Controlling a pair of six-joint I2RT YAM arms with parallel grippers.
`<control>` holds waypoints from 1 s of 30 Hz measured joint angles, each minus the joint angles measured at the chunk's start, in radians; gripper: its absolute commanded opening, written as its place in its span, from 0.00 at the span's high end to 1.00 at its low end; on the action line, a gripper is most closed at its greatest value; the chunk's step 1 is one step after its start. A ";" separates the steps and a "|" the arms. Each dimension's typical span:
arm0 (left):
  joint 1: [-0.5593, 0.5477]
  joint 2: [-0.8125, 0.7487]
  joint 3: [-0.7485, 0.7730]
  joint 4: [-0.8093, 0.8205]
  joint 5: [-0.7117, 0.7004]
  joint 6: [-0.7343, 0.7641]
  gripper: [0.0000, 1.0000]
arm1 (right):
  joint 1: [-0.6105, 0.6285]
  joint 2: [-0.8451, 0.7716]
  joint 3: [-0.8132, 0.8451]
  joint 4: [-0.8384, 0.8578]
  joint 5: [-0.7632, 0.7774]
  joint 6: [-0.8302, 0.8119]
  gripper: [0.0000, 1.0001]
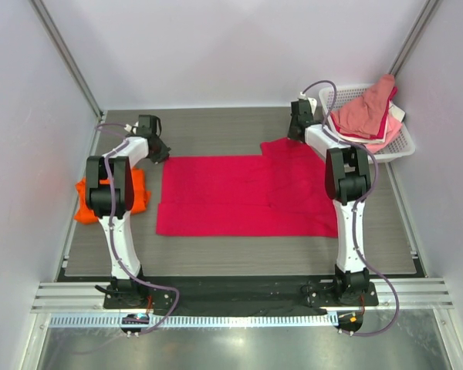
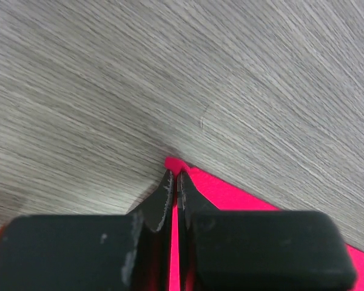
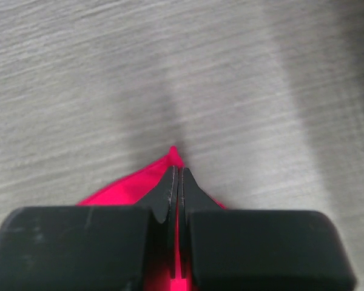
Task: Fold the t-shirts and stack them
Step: Fold the tshirt
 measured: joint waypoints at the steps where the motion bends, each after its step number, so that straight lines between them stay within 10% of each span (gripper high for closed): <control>1: 0.000 0.000 0.000 0.000 -0.004 0.002 1.00 | -0.002 -0.014 -0.017 0.003 0.000 0.001 0.99; 30: -0.055 -0.397 -0.393 0.251 -0.080 0.099 1.00 | -0.012 -0.690 -0.698 0.250 0.008 0.069 0.99</control>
